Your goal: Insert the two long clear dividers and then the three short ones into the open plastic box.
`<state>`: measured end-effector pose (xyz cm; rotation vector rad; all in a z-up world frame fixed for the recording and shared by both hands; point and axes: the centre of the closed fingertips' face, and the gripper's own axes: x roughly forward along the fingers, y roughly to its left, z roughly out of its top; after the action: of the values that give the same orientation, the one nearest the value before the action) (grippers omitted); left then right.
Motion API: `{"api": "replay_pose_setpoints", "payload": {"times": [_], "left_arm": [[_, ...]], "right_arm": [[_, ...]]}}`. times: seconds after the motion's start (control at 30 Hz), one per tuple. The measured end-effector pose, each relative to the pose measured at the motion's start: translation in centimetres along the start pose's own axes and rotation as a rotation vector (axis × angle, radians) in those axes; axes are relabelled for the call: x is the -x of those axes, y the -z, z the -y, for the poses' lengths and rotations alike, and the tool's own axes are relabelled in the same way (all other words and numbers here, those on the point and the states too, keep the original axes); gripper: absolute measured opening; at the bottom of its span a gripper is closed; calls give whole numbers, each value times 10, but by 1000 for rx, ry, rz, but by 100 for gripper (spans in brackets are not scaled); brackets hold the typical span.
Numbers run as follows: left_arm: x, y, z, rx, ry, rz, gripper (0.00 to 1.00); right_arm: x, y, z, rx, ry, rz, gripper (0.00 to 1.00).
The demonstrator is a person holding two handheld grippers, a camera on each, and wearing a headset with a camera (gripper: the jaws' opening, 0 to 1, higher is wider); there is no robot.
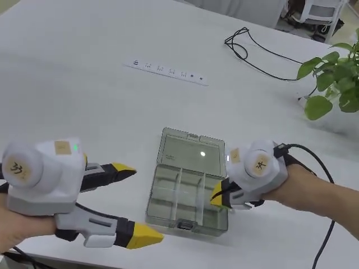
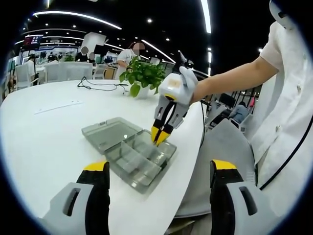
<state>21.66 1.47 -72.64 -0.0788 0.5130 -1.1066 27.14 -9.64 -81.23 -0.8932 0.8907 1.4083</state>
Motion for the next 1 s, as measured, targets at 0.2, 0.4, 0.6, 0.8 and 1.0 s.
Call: {"api": "replay_pose_setpoints", "payload": {"times": [0.2,0.4,0.6,0.8,1.0], "left_arm": [[2,-2,-2,-10,-4,0,86],[3,-3,-2,-15,-2,-7,88],[4,-5,-3,-34,-7,-9,90],[6,-7,-6,-43,-15,-12,96],[8,-8,-9,-50,-24,-12,100]], "right_arm": [[17,-2,3,-33,34,40,10],[40,-1,1,-79,80,93,17],[62,0,-3,-144,128,150,24],[79,5,-9,-215,173,202,31],[91,15,-15,-303,229,259,45]]}}
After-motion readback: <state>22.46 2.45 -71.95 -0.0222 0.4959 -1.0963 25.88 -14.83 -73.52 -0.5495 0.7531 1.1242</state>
